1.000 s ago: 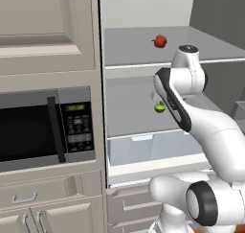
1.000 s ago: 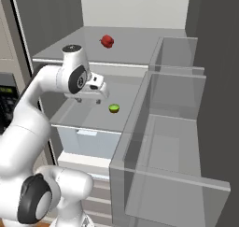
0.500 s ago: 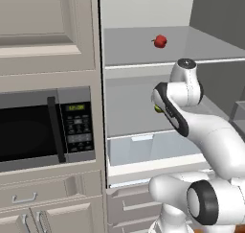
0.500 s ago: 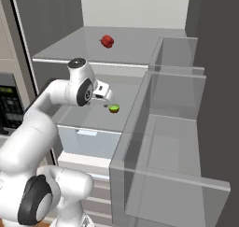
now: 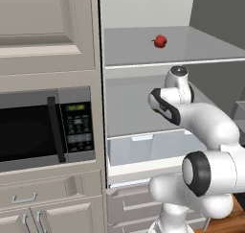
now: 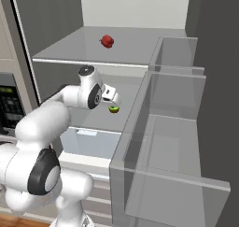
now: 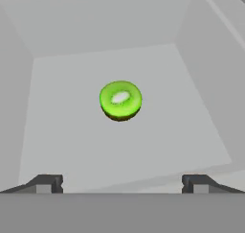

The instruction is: Place the cold items (bell pepper and kiwi) from the fridge in one tupperware on the dining counter. Place the warm items (hot dog and kebab skewer) in the stove area in another tupperware.

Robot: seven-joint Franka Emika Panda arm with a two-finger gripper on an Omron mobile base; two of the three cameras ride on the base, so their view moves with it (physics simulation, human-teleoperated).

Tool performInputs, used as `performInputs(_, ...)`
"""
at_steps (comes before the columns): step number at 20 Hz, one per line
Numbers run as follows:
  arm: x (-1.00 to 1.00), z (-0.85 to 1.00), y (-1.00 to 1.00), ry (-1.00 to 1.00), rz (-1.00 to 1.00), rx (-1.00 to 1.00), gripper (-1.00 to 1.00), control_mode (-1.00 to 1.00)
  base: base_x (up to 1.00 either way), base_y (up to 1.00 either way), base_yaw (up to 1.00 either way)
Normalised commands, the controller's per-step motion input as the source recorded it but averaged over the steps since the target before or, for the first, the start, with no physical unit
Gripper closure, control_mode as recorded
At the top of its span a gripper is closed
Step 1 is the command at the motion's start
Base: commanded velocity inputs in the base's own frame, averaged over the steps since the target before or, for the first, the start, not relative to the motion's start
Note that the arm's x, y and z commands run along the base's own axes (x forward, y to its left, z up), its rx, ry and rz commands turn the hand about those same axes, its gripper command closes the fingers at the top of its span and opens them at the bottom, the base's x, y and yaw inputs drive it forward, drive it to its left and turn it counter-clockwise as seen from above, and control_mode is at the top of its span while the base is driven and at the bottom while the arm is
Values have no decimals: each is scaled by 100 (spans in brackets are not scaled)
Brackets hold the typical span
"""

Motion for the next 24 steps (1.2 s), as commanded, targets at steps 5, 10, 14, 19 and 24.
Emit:
performInputs(5, 67, -36, -7, 1, 0, 0, -100, -100, 0, 0, 0)
performInputs(10, 60, -34, -10, 2, 0, 0, -100, -100, 0, 0, 0)
performInputs(14, 55, -28, -6, 3, 0, 0, -100, -100, 0, 0, 0)
performInputs(19, 37, -34, -3, 5, 0, 0, -100, -100, 0, 0, 0)
performInputs(24, 17, -50, -13, 8, 0, 0, -100, -100, 0, 0, 0)
